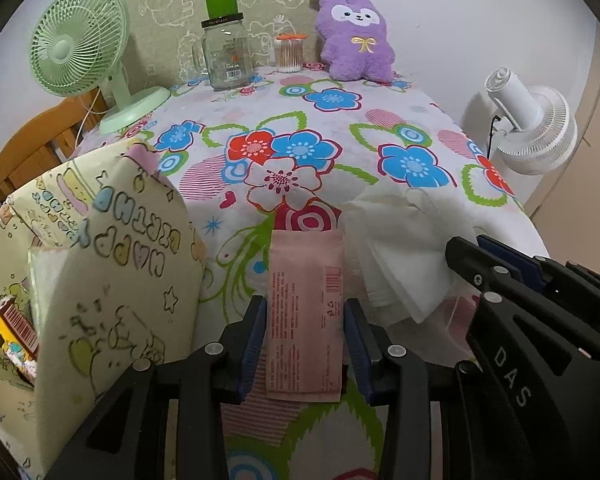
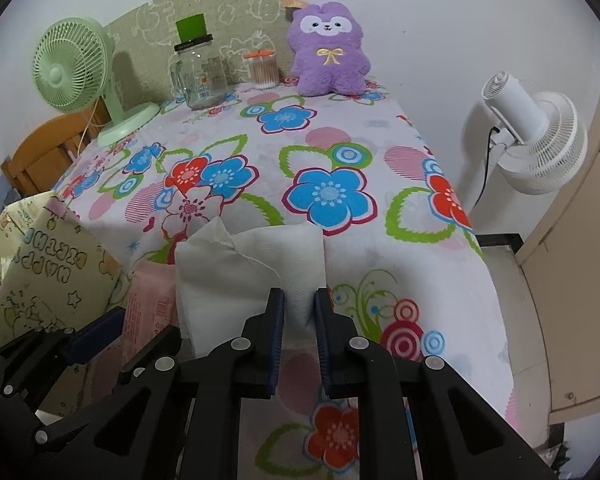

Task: Organize soft objects
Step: 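Grasp the white folded cloth with the right tool while left tool holds pink packet, then carry pink packet with left tool while right tool carries white cloth to box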

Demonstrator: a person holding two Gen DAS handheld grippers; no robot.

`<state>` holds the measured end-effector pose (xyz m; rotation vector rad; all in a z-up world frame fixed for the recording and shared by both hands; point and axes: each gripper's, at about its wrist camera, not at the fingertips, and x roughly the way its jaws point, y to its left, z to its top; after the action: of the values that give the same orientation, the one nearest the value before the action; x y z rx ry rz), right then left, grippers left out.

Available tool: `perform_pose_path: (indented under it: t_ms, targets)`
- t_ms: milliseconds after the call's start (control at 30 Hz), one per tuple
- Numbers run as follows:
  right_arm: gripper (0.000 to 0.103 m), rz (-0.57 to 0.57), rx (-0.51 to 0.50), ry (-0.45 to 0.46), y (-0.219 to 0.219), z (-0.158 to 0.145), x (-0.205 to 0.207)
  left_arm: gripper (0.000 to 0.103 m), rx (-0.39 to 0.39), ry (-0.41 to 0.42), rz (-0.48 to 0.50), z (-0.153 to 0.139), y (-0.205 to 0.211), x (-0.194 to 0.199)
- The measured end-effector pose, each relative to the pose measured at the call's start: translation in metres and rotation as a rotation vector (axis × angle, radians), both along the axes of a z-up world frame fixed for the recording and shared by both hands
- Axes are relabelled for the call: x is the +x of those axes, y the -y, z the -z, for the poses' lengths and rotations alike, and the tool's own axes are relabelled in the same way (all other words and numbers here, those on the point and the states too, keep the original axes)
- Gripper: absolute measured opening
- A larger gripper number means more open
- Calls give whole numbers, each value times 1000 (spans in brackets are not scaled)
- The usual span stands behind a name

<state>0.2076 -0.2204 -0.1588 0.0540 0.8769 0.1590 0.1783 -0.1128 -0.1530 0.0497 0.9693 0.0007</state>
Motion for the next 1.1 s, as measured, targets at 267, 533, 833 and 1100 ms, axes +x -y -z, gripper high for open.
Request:
perform_pose_path:
  t_ms: [267,533,833,1100]
  targets:
    - [18,31,15,31,5,-15,-23,40,1,40,17,-16,-1,-18]
    - [18,54,15,69,7,-32,-44,36,-9,78,37,-32,-2,-35]
    - [18,73,22,65,9,-27,-58,40,-29,48,38,-23,-7,-41]
    - [18,105,17,29,19,-13,-54,66,-63,-1,67,-9,-1,-32]
